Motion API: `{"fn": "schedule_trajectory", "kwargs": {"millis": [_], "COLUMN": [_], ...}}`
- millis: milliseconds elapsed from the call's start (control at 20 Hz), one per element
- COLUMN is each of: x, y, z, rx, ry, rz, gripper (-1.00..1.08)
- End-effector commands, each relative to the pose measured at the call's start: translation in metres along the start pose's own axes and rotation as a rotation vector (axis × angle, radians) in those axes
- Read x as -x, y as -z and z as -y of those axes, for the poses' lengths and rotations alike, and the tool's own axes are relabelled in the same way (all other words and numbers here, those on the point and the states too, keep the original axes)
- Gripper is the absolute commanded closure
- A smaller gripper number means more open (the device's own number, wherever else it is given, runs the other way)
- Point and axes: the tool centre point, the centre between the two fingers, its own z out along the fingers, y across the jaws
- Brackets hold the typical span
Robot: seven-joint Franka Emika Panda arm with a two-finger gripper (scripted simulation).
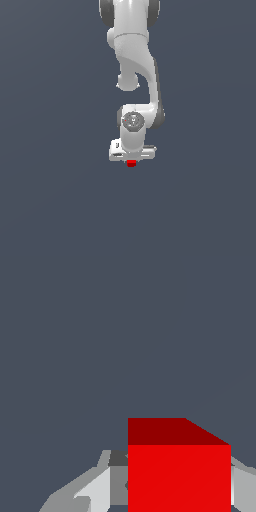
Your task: Pick up the red cube and move it to a goal position.
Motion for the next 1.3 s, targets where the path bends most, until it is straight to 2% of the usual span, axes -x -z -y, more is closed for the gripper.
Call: {"fn": "schedule_trajectory", "kwargs": {"millis": [0,650,950,1250], "x": [0.000,-0.001,-0.004,-0.009], "y": [0.000,0.012,0.050,0.110], "z": [0.000,0.001,0.003,0.005], "rx": [0.000,0.000,0.000,0.000], "ry": [0.000,0.001,0.001,0.001], "rz": [-0.001,-0.001,-0.001,-0.001], "gripper": [1.08,1.08,1.08,1.08]}}
